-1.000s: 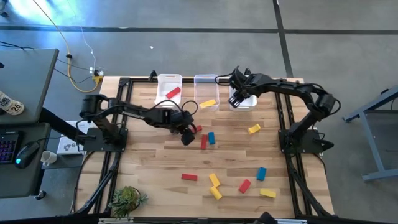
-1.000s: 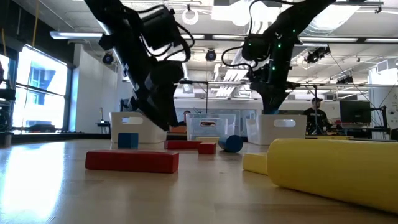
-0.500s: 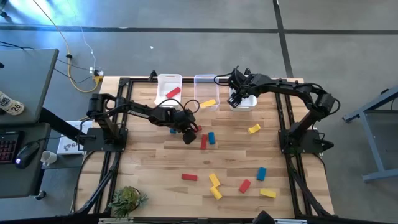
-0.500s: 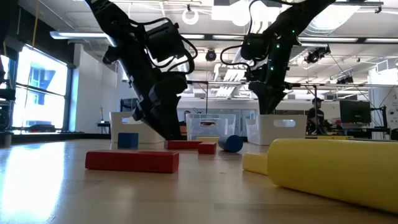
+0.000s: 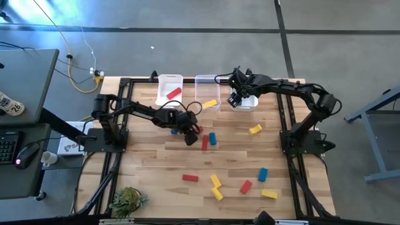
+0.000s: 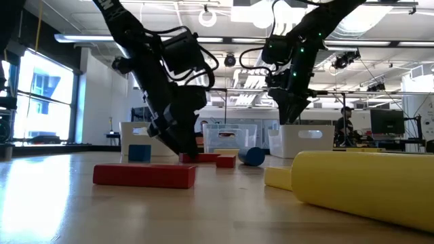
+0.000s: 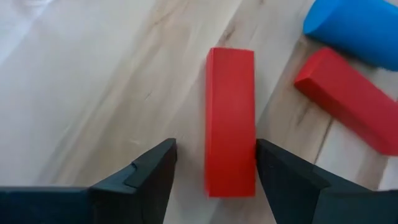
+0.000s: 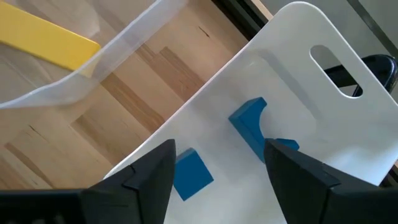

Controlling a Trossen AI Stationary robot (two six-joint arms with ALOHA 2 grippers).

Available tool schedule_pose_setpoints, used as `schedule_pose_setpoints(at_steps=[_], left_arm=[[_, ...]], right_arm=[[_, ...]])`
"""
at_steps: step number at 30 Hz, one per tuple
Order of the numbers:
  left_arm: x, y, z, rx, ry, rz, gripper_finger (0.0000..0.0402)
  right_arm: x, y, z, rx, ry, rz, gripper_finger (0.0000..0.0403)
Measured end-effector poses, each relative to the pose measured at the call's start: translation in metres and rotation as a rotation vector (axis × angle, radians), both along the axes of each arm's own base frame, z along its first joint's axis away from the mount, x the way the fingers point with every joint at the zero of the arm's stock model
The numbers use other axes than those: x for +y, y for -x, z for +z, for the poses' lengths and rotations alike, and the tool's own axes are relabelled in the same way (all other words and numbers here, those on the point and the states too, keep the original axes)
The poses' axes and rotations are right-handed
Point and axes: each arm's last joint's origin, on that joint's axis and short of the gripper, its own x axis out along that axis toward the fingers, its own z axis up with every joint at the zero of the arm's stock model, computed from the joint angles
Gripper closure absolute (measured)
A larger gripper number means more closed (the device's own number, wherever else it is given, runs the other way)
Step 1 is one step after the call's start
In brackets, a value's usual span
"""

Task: Sort & place blocks by color
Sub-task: Put the red block into the left white bin

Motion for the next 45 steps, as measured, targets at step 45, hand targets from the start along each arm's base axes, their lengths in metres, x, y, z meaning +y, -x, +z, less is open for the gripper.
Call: schedule_pose_setpoints(at_steps=[45], left_arm=[[0.015, 0.054, 0.096, -0.049, -0.206, 0.114, 0.0322]], right_arm=[[0.097, -0.027, 0.036, 0.065, -0.313, 0.301, 0.0171]])
